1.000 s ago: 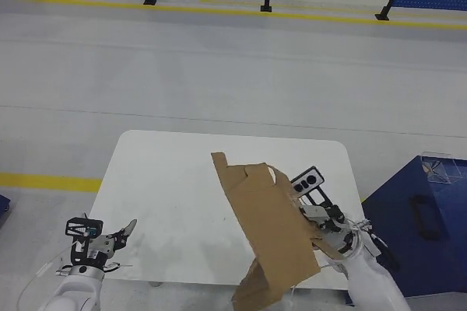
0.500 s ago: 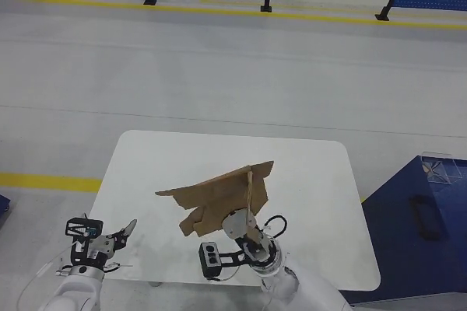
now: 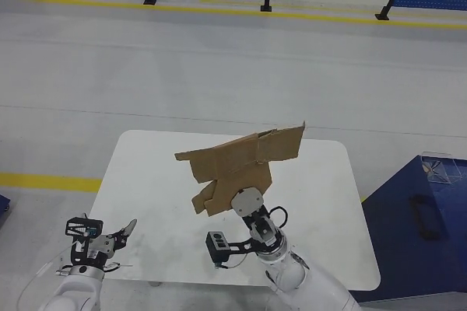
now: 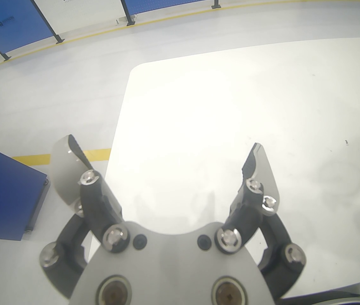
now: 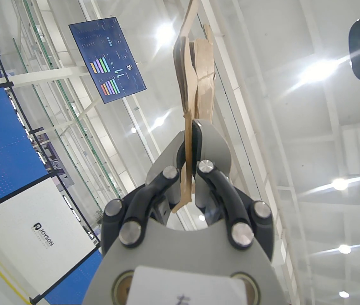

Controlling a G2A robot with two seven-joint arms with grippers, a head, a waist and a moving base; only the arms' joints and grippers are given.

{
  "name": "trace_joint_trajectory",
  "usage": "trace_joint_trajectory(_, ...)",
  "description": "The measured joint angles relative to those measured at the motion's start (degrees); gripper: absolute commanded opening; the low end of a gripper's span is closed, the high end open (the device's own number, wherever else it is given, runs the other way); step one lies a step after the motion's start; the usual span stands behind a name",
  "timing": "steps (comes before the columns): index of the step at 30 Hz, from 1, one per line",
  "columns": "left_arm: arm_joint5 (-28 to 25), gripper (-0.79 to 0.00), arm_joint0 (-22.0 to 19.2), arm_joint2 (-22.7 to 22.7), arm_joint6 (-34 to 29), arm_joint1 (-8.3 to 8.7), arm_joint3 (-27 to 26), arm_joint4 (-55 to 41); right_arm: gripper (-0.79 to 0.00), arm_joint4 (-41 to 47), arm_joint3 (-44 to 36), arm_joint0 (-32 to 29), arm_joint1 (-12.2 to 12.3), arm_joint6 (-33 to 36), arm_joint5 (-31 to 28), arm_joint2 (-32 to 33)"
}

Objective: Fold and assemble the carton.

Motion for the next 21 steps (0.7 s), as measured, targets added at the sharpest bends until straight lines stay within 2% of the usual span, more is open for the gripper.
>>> trace_joint_trajectory(4, 0.0, 0.0, 0.0, 0.0, 0.0, 0.0, 0.0, 0.0, -0.785, -14.8, -0.1, -0.3, -0.3, 8.5, -0.4, 6.8)
trace_joint_trajectory(7, 0.0, 0.0, 0.0, 0.0, 0.0, 0.0, 0.0, 0.0, -0.785, -34.5, -3.8, -2.5, -0.7, 21.2, -7.5, 13.3)
trace_joint_trajectory(10, 0.0, 0.0, 0.0, 0.0, 0.0, 0.0, 0.0, 0.0, -0.785, -56.4, -6.4, -4.5, -0.5, 35.9, -22.1, 17.9)
trace_joint_trajectory(11, 0.0, 0.0, 0.0, 0.0, 0.0, 0.0, 0.0, 0.0, -0.785, -64.3, -6.7, -5.1, -0.2, 40.9, -28.7, 19.6)
trace_joint_trajectory(14, 0.0, 0.0, 0.0, 0.0, 0.0, 0.0, 0.0, 0.0, -0.785, -79.8, -7.1, -6.2, 0.3, 48.1, -44.7, 24.3)
trace_joint_trajectory(21, 0.0, 0.0, 0.0, 0.0, 0.0, 0.0, 0.0, 0.0, -0.785, -98.2, -10.8, -9.0, 0.8, 48.2, -75.2, 34.0)
